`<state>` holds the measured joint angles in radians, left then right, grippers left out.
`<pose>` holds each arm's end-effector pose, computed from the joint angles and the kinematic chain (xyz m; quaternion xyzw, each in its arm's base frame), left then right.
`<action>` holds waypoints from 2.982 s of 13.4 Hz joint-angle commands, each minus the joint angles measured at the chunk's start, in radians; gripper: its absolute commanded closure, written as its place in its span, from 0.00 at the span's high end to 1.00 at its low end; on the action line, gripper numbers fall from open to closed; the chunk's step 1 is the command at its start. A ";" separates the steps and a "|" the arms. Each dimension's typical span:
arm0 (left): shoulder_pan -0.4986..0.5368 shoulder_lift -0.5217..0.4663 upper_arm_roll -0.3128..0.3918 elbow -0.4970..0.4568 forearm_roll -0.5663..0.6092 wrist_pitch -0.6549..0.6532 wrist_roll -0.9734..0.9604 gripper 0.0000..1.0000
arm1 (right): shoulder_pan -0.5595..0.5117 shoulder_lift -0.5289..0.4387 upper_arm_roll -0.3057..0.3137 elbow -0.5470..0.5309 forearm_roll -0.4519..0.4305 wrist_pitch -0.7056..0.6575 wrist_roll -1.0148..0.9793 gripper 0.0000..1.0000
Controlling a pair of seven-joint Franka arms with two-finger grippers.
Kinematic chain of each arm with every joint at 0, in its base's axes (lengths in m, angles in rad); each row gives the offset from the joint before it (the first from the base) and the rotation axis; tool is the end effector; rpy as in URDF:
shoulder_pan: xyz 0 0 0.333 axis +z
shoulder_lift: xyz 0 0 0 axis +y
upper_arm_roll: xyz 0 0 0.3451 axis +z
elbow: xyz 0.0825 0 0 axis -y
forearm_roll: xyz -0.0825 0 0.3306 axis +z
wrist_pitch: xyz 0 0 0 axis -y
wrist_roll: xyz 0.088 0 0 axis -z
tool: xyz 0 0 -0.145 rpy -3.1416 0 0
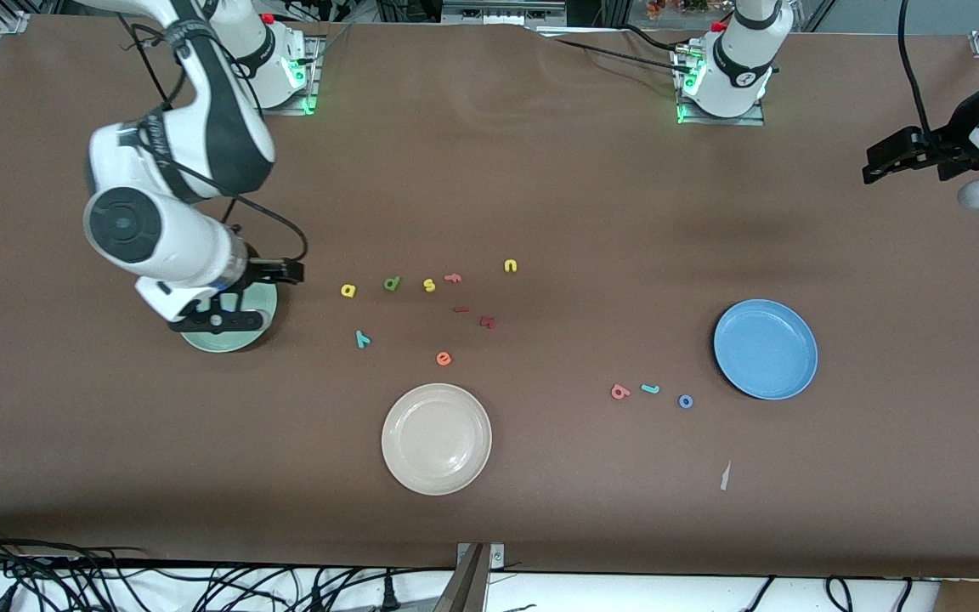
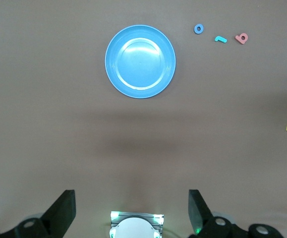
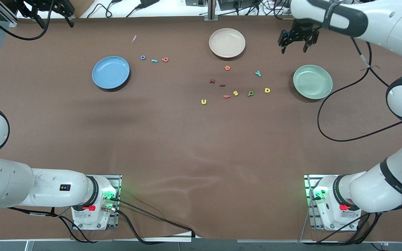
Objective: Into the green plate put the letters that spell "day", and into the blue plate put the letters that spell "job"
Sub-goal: 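Reach the right gripper to the yellow D letter and grasp it, then drop the D on the green plate while the left gripper reaches out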
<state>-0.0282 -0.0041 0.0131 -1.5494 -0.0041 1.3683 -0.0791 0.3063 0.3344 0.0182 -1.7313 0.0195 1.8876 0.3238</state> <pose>0.4705 -0.0077 0.6111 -0.9956 -0.0316 0.0884 0.0021 0.5515 0.1868 0.3893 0.9960 -0.0037 -0.0881 0.0170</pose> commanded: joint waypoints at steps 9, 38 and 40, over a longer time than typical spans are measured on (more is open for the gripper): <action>0.001 0.010 0.002 0.026 -0.017 -0.015 0.012 1.00 | 0.004 0.089 0.082 -0.318 0.011 0.507 0.167 1.00; -0.059 0.039 -0.007 0.048 -0.011 0.038 0.012 1.00 | 0.024 0.101 -0.055 -0.149 -0.009 0.220 0.053 0.04; -0.056 0.071 -0.002 0.045 -0.011 0.124 0.013 1.00 | 0.024 0.098 -0.124 -0.152 -0.007 0.220 -0.102 0.04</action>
<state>-0.0761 0.0216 0.0009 -1.5384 -0.0042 1.4381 -0.0774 0.3282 0.4394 -0.0552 -1.8827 0.0175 2.1254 0.3383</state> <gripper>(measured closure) 0.000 0.727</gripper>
